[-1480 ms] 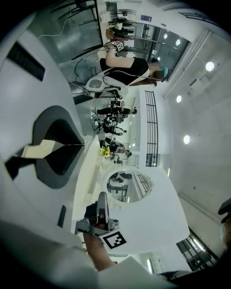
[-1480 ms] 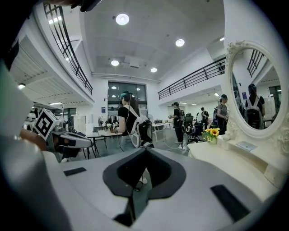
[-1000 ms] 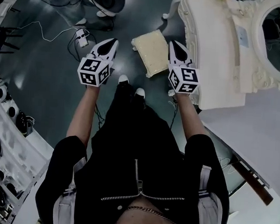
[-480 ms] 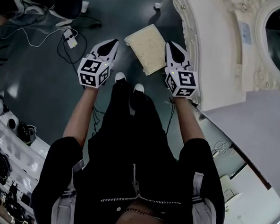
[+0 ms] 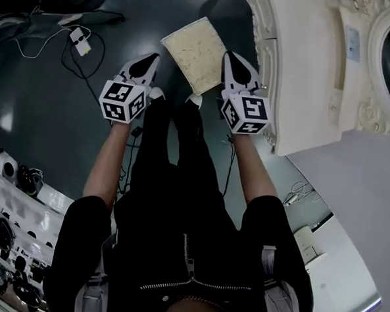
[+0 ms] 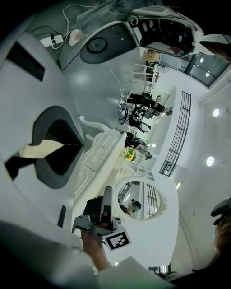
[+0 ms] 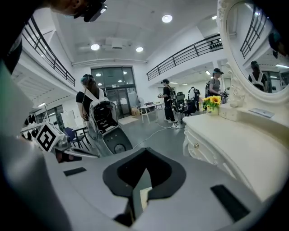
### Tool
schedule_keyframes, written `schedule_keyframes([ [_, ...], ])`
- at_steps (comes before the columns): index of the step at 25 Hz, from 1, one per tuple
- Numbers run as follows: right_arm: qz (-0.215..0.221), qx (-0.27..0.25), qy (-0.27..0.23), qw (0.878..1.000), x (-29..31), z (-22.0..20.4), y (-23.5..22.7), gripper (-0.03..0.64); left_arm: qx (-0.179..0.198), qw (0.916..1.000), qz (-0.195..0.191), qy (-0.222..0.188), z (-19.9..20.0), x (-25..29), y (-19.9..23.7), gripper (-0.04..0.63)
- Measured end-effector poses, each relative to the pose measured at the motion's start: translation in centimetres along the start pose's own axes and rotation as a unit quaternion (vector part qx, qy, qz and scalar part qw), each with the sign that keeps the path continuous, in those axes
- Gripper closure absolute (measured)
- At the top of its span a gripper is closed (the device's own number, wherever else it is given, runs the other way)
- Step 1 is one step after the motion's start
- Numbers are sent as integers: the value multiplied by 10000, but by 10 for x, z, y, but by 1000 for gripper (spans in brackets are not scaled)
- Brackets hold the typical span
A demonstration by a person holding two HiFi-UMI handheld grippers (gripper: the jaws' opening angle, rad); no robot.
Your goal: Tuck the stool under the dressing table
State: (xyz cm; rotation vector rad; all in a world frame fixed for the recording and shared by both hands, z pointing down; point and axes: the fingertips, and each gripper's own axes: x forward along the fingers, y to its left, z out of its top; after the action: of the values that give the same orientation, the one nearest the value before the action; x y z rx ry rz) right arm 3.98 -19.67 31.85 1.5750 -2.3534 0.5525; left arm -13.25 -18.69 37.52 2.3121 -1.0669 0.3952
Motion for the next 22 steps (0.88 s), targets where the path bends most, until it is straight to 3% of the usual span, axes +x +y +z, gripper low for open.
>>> schedule_keyframes([
  [8,-49,-129,407,9991,19,-62,-17,611,-557,9977,28,387,-85,52,28,574],
  [14,-132,4,672,9977,35,-115,-30,611,-1317,9868,-348,878,-173,101,37,572],
  [18,-71,110,891,9959,45,-154,-32,611,-1299,9827,-542,1208,-219,130,38,571],
  [22,30,226,1036,9944,52,-191,-25,611,-1652,9769,-498,1258,-249,147,51,467],
])
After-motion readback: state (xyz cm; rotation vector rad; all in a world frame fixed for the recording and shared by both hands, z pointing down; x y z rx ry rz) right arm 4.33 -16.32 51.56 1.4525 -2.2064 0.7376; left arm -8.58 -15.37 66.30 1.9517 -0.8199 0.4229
